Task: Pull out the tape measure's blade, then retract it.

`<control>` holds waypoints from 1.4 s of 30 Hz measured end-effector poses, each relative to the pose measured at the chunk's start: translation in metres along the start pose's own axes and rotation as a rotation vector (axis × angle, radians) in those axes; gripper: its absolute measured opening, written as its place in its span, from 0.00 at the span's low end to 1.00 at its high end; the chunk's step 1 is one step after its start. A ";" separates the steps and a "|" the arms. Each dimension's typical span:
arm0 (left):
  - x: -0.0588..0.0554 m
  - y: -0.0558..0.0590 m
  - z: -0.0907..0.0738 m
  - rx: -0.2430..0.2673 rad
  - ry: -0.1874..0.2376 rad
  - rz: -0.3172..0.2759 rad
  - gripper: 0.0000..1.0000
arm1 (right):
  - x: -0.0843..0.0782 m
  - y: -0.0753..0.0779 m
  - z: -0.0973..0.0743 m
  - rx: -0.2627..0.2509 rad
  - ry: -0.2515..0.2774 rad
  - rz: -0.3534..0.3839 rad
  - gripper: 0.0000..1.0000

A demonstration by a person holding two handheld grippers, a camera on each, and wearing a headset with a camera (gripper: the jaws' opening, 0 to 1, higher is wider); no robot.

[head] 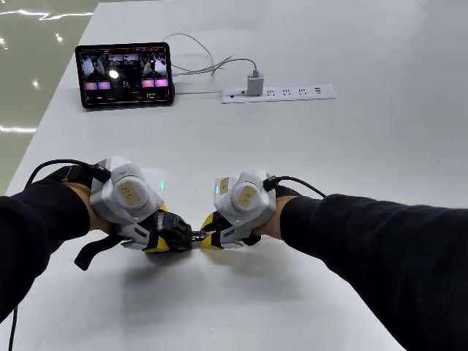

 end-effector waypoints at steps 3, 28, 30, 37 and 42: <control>0.000 0.000 0.000 0.001 0.001 -0.001 0.29 | 0.000 0.000 0.000 0.001 0.001 -0.003 0.10; -0.001 0.000 0.000 0.002 0.007 -0.004 0.29 | 0.007 -0.002 0.003 -0.014 0.014 -0.058 0.10; 0.000 0.000 0.000 0.002 0.007 -0.005 0.29 | 0.006 -0.001 0.004 -0.014 0.011 -0.053 0.09; 0.000 0.000 0.000 0.002 0.007 -0.004 0.29 | 0.001 0.001 0.000 -0.006 0.009 -0.007 0.09; 0.000 0.000 0.000 -0.002 0.006 -0.003 0.29 | -0.001 0.000 -0.001 -0.006 0.006 -0.002 0.09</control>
Point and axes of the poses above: the centre of the closed fingertips' face, and the gripper's own axes: z roughly forward along the fingers, y roughly to its right, x roughly out of its top, the point moved 1 cm from there along -z, roughly backward along the fingers, and after that the axes turned 15 degrees about -x, right-handed, at the moved point
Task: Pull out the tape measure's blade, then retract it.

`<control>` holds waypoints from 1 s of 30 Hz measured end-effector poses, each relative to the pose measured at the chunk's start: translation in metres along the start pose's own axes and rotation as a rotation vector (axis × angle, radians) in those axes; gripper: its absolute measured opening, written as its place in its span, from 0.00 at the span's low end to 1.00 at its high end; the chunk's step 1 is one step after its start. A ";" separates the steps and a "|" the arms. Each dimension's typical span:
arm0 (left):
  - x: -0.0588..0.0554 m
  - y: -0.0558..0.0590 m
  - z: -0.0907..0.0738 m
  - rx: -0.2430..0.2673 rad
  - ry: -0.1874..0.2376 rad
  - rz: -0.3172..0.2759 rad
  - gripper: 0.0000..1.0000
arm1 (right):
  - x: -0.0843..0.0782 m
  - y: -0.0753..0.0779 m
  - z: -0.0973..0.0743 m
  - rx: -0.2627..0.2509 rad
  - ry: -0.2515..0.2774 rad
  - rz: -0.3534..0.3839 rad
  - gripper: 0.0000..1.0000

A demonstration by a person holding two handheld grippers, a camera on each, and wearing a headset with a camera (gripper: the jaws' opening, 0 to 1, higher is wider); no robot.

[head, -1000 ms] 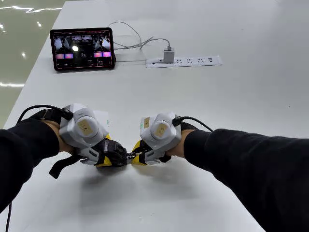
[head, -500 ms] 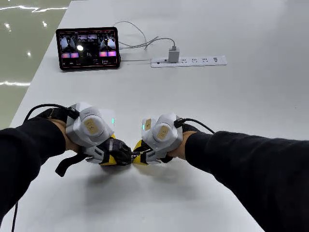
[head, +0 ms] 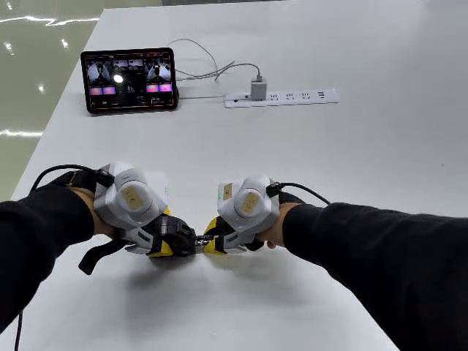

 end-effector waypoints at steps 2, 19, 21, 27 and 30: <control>0.000 0.000 0.000 0.000 0.000 0.000 0.29 | -0.001 0.001 -0.001 -0.001 0.000 0.002 0.10; -0.001 -0.001 0.000 0.002 0.000 -0.006 0.29 | -0.007 0.003 -0.006 -0.010 -0.013 0.006 0.10; -0.001 -0.001 0.001 0.001 0.000 -0.006 0.29 | -0.008 0.004 -0.007 -0.012 -0.014 0.008 0.10; -0.001 -0.001 0.001 0.000 -0.002 -0.006 0.29 | -0.012 0.005 -0.011 -0.017 -0.018 0.009 0.10; -0.001 -0.001 0.000 0.000 -0.003 -0.006 0.29 | -0.013 0.004 -0.012 -0.019 -0.021 0.013 0.10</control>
Point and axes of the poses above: the centre of the closed fingertips' face, and the gripper's own axes: z roughly forward along the fingers, y roughly to its right, x roughly out of its top, the point moved 1 cm from there along -z, roughly backward along the fingers, and after that the axes turned 15 degrees about -x, right-handed, at the moved point
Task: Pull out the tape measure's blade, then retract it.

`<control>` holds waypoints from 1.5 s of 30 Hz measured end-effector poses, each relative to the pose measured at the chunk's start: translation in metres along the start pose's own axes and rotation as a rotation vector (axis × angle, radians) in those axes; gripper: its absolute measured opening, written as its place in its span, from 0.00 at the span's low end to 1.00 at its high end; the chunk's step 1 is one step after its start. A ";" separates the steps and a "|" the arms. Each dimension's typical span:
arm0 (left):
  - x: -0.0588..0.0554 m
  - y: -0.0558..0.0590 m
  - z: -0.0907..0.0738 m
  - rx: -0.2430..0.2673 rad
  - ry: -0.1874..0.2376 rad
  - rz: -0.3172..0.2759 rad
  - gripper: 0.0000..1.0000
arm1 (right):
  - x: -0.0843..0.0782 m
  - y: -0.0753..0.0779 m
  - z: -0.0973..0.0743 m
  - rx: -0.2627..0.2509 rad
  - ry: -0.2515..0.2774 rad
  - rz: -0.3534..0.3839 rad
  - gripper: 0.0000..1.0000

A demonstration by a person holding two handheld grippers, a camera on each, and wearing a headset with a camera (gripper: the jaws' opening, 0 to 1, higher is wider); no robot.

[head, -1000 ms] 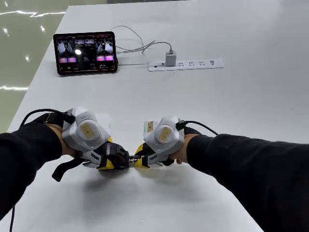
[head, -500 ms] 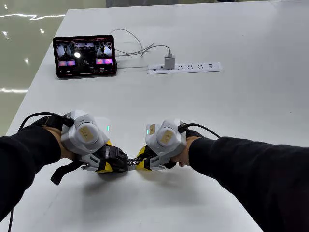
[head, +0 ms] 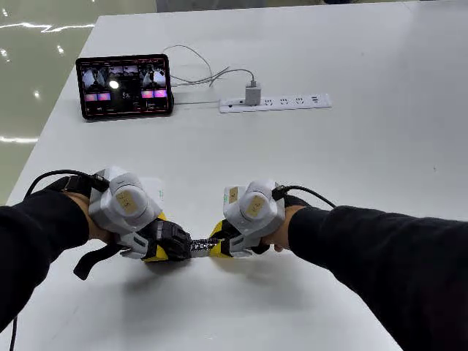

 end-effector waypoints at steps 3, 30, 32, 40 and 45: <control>0.000 0.000 0.000 0.000 -0.002 -0.001 0.29 | -0.001 0.000 -0.001 -0.001 -0.003 -0.003 0.10; 0.000 0.002 0.000 0.002 -0.006 0.003 0.29 | -0.013 0.002 -0.012 -0.012 -0.026 0.027 0.10; 0.001 0.002 0.000 0.002 -0.006 0.004 0.29 | -0.013 0.002 -0.013 -0.014 -0.028 0.028 0.10; 0.001 0.002 0.000 0.002 -0.007 0.003 0.29 | -0.015 0.004 -0.015 -0.018 -0.031 0.035 0.10; 0.001 0.002 0.000 0.003 -0.008 0.002 0.29 | -0.017 0.005 -0.016 -0.020 -0.033 0.037 0.10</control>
Point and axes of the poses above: the centre of the closed fingertips' face, and the gripper's own axes: z roughly forward along the fingers, y roughly to its right, x roughly out of its top, the point moved 1 cm from there along -z, roughly backward along the fingers, and after that the axes turned 15 degrees about -x, right-handed, at the moved point
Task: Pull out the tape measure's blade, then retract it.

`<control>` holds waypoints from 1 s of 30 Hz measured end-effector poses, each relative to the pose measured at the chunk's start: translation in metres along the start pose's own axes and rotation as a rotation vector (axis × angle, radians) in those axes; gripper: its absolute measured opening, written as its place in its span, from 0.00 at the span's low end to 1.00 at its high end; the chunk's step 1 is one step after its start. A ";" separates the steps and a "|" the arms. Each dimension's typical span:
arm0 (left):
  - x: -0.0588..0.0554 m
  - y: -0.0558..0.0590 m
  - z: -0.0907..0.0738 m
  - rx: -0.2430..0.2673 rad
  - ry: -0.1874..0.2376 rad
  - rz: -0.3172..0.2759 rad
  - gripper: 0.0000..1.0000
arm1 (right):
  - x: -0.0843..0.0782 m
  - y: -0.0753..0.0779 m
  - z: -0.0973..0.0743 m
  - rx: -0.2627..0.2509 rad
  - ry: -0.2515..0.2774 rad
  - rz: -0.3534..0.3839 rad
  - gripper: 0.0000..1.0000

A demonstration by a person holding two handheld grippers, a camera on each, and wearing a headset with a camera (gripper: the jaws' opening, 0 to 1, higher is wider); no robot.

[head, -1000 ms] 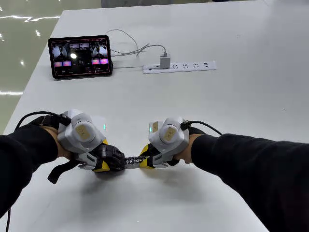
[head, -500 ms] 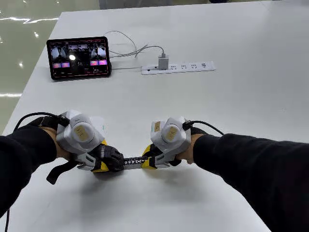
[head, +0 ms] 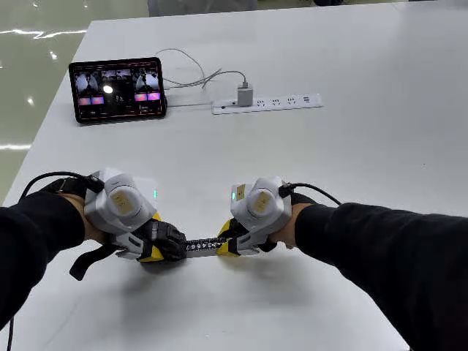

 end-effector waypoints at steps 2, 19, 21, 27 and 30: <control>0.000 0.000 0.000 0.000 0.000 0.000 0.29 | -0.001 0.001 0.000 -0.001 -0.001 0.000 0.10; 0.000 0.000 0.000 0.002 -0.004 0.000 0.29 | -0.006 0.003 -0.005 -0.008 -0.004 0.009 0.10; -0.001 0.000 0.000 0.002 -0.004 0.000 0.29 | -0.007 0.003 -0.005 -0.009 -0.004 0.011 0.10; -0.001 -0.001 0.001 0.002 -0.004 -0.001 0.29 | -0.008 0.002 -0.006 -0.011 -0.002 0.012 0.10; -0.002 -0.001 0.001 0.002 -0.007 0.000 0.29 | -0.008 0.002 -0.007 -0.010 0.001 0.017 0.10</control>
Point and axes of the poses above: the centre of the closed fingertips' face, and the gripper's own axes: z roughly forward along the fingers, y roughly to its right, x roughly out of its top, the point moved 1 cm from there along -z, roughly backward along the fingers, and after that the axes turned 15 degrees about -x, right-handed, at the moved point
